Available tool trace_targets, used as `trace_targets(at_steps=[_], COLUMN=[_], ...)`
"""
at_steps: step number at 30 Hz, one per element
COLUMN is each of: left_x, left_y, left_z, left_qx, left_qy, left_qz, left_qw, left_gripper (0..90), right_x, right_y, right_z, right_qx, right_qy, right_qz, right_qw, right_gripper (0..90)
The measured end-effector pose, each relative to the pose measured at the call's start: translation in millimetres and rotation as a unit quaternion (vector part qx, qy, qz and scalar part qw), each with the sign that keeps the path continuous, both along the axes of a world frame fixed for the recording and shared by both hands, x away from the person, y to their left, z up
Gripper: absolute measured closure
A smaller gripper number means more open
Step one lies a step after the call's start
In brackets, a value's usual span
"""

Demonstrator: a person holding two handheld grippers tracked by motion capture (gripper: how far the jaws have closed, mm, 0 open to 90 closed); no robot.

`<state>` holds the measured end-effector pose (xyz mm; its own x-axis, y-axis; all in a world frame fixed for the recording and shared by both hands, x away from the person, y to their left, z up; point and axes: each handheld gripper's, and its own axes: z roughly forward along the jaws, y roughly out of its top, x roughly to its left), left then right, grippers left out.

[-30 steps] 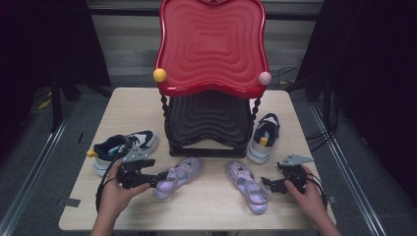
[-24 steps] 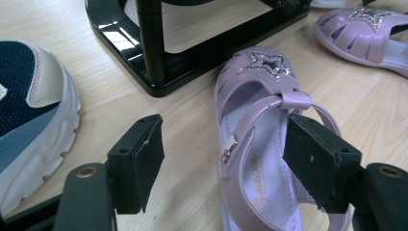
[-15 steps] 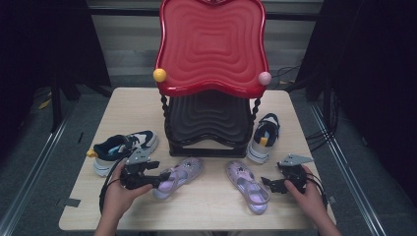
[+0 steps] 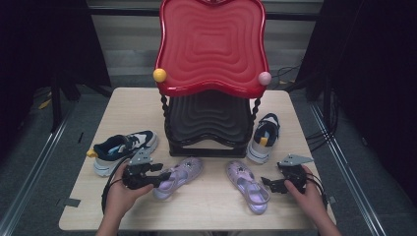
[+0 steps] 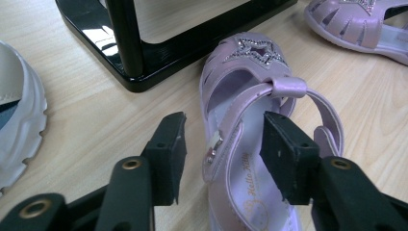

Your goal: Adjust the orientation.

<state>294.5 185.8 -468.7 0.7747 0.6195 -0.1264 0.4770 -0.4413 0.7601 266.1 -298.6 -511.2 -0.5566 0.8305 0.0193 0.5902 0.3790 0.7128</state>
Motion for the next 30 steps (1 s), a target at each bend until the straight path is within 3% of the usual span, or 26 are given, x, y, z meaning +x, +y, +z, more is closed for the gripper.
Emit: trace_targets(at_steps=[10, 30], left_x=[0.8, 2.2], left_y=[-0.8, -3.5], left_z=[-2.2, -9.3], left_qx=[-0.015, -0.003], left_qy=[-0.001, -0.008], left_qz=[-0.004, -0.007], left_qw=[0.9999, 0.9999], left_gripper=[59.9, 68.3], right_x=[0.0, 0.0], right_y=[0.0, 0.0], right_z=[0.0, 0.0], right_qx=[0.000, 0.000], right_qy=[0.000, 0.000], right_qz=[0.000, 0.000], right_qw=[1.0000, 1.0000], right_gripper=[9.6, 9.6])
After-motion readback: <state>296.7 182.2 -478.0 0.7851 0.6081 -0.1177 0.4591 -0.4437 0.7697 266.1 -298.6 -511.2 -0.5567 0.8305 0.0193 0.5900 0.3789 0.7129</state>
